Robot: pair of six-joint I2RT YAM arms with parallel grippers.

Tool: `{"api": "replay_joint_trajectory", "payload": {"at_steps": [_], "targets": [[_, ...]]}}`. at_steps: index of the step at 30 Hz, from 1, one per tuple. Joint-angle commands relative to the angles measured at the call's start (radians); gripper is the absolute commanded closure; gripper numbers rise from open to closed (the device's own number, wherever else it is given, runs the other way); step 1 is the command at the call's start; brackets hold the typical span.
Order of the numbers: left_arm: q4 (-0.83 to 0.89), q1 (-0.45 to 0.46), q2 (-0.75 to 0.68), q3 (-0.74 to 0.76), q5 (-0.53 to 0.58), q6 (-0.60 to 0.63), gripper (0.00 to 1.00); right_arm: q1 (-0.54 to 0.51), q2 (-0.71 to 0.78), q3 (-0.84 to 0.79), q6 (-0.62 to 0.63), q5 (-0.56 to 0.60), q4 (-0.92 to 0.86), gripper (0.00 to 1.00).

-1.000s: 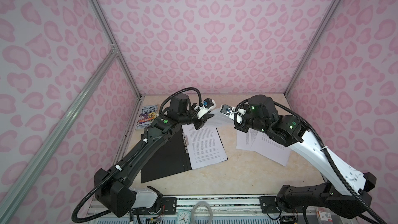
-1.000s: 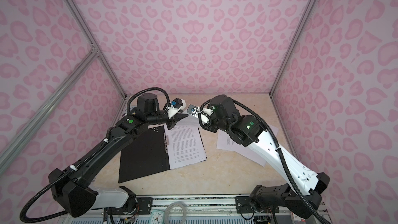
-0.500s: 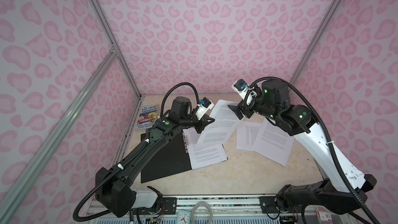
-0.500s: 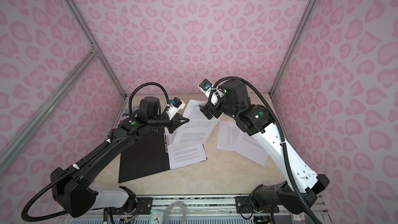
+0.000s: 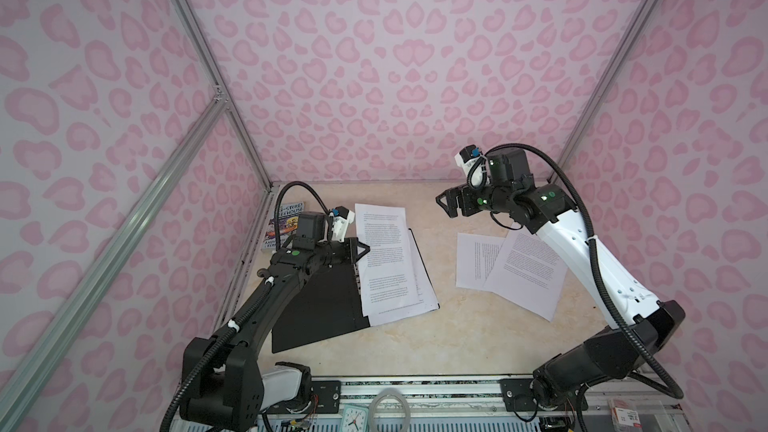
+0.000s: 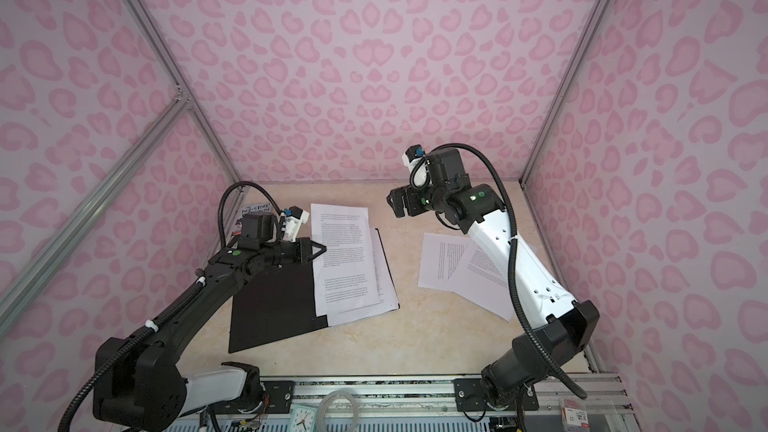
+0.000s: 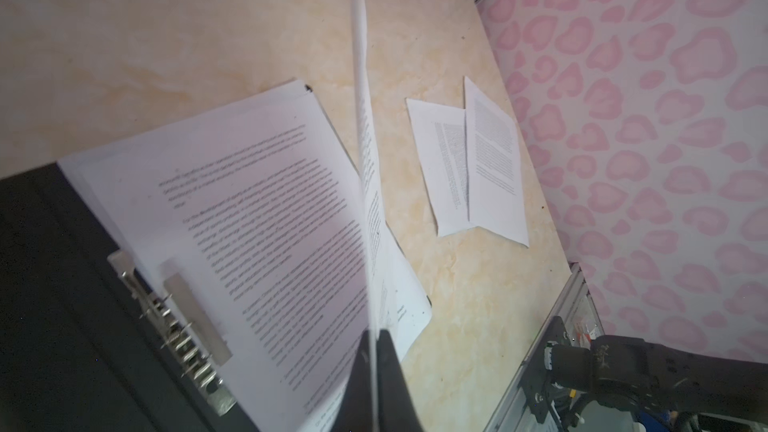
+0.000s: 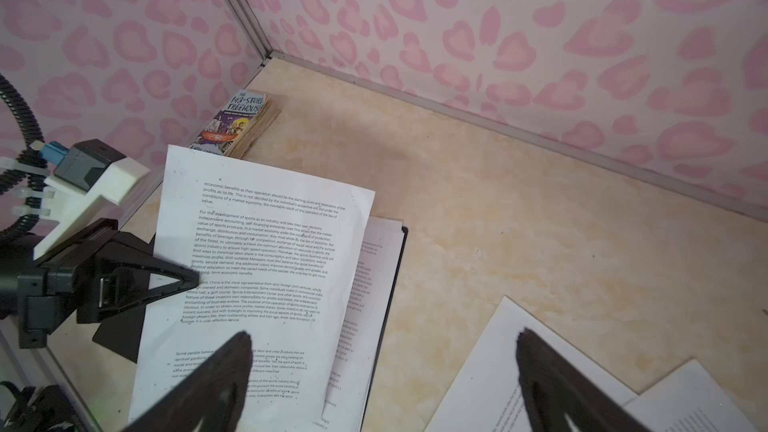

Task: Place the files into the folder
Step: 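Lower the sheet onto the folder stack with the right gripper while the left lowers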

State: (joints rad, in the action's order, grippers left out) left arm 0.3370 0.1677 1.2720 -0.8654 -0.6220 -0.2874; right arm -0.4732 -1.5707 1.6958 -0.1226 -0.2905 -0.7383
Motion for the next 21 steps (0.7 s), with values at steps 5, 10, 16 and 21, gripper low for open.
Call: {"api": "replay_joint_trajectory", "payload": {"at_steps": [5, 10, 16, 21], "targets": [[0.040, -0.117, 0.090, 0.081, 0.280, -0.008, 0.97, -0.008, -0.061, -0.186, -0.222, -0.179, 0.148, 0.11], [0.070, -0.144, 0.251, 0.016, 0.368, 0.010, 0.97, -0.048, -0.141, -0.263, -0.271, -0.225, 0.209, 0.13], [0.119, -0.151, 0.332, -0.034, 0.440, 0.000, 0.97, -0.130, -0.278, -0.224, -0.269, -0.279, 0.195, 0.11], [0.149, -0.151, 0.349, -0.044, 0.459, 0.026, 0.97, -0.167, -0.384, -0.140, -0.290, -0.322, 0.186, 0.11]]}}
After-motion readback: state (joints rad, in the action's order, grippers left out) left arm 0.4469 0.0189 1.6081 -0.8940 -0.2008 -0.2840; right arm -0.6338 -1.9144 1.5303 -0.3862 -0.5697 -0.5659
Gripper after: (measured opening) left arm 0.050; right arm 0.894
